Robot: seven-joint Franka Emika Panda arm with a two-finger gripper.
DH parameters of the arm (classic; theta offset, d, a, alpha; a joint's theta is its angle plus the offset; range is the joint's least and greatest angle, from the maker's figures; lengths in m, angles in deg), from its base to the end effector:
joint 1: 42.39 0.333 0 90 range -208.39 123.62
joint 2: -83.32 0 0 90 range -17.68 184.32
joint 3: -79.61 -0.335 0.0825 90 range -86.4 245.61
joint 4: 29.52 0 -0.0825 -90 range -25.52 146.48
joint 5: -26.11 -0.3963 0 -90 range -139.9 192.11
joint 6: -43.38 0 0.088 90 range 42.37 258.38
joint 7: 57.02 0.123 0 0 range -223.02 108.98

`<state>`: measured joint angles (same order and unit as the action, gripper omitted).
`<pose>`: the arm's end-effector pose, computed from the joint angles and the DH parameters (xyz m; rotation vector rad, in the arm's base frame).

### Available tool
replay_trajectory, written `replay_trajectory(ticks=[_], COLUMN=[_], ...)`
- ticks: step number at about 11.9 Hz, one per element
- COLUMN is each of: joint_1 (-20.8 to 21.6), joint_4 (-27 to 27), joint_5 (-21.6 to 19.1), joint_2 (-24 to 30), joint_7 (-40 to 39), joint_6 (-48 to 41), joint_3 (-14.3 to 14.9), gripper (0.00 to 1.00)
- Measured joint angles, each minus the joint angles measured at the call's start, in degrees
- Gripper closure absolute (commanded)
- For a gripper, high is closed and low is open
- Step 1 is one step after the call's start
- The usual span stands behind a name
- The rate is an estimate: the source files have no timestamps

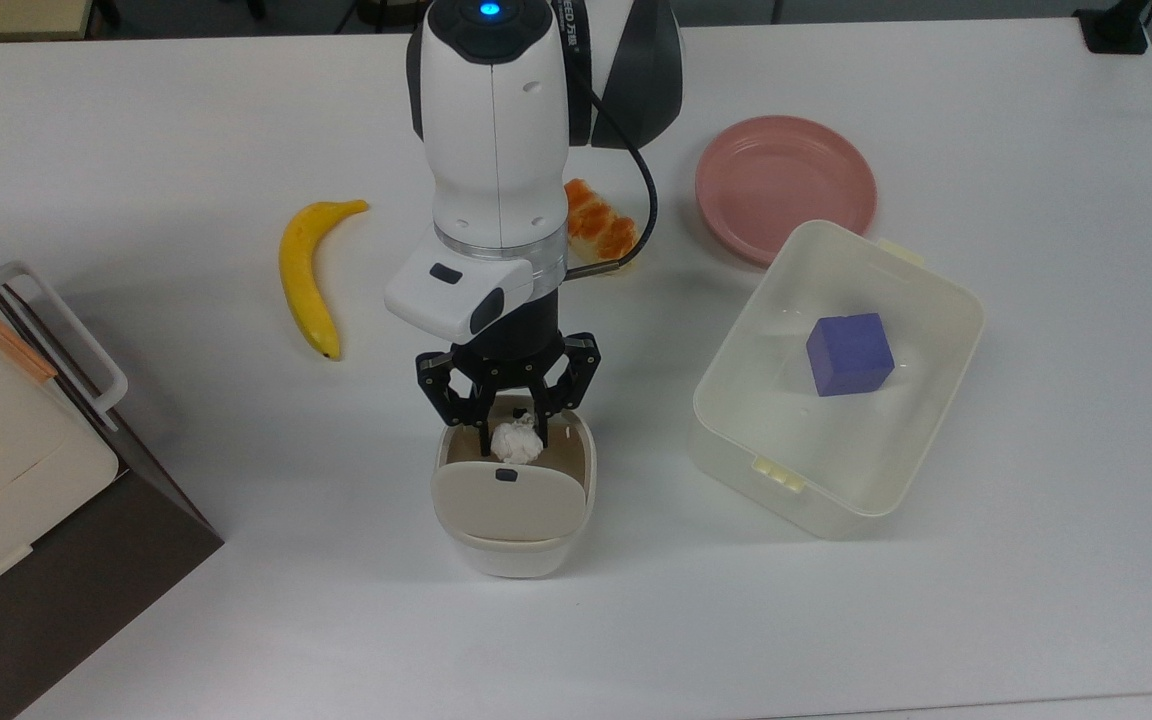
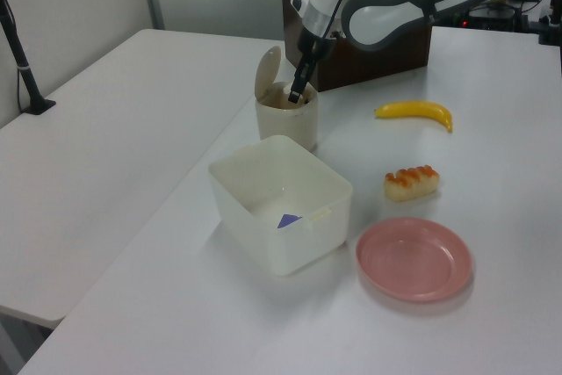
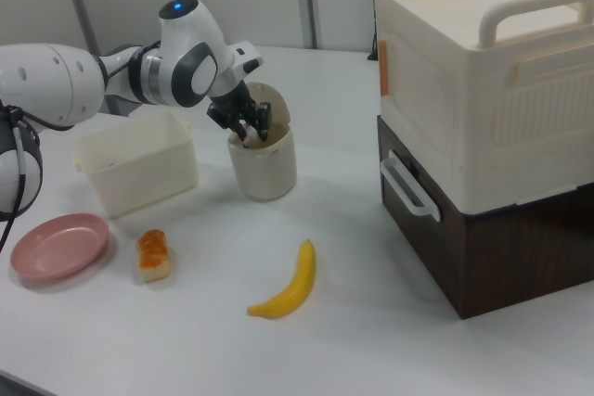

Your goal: Grab it up and put it in the trash

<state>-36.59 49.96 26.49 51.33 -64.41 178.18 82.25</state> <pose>0.7743 0.0503 0.4274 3.0197 0.3028 0.6254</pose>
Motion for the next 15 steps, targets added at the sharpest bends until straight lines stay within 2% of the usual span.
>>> replay_trajectory(ticks=[5,7,9,11,15], joint_1=[-0.11,-0.38,-1.08,-2.66,-5.24], joint_4=[-0.55,-0.03,2.68,4.20,5.25], joint_5=[0.00,0.00,0.00,0.00,0.00], joint_2=[0.14,2.39,7.66,13.32,20.21], joint_7=[0.45,1.23,2.73,3.12,3.18], joint_6=[0.02,-0.33,-6.13,-16.67,-28.04], joint_3=[0.00,0.03,0.24,0.41,0.62], gripper=[0.00,0.00,0.00,0.00,0.00])
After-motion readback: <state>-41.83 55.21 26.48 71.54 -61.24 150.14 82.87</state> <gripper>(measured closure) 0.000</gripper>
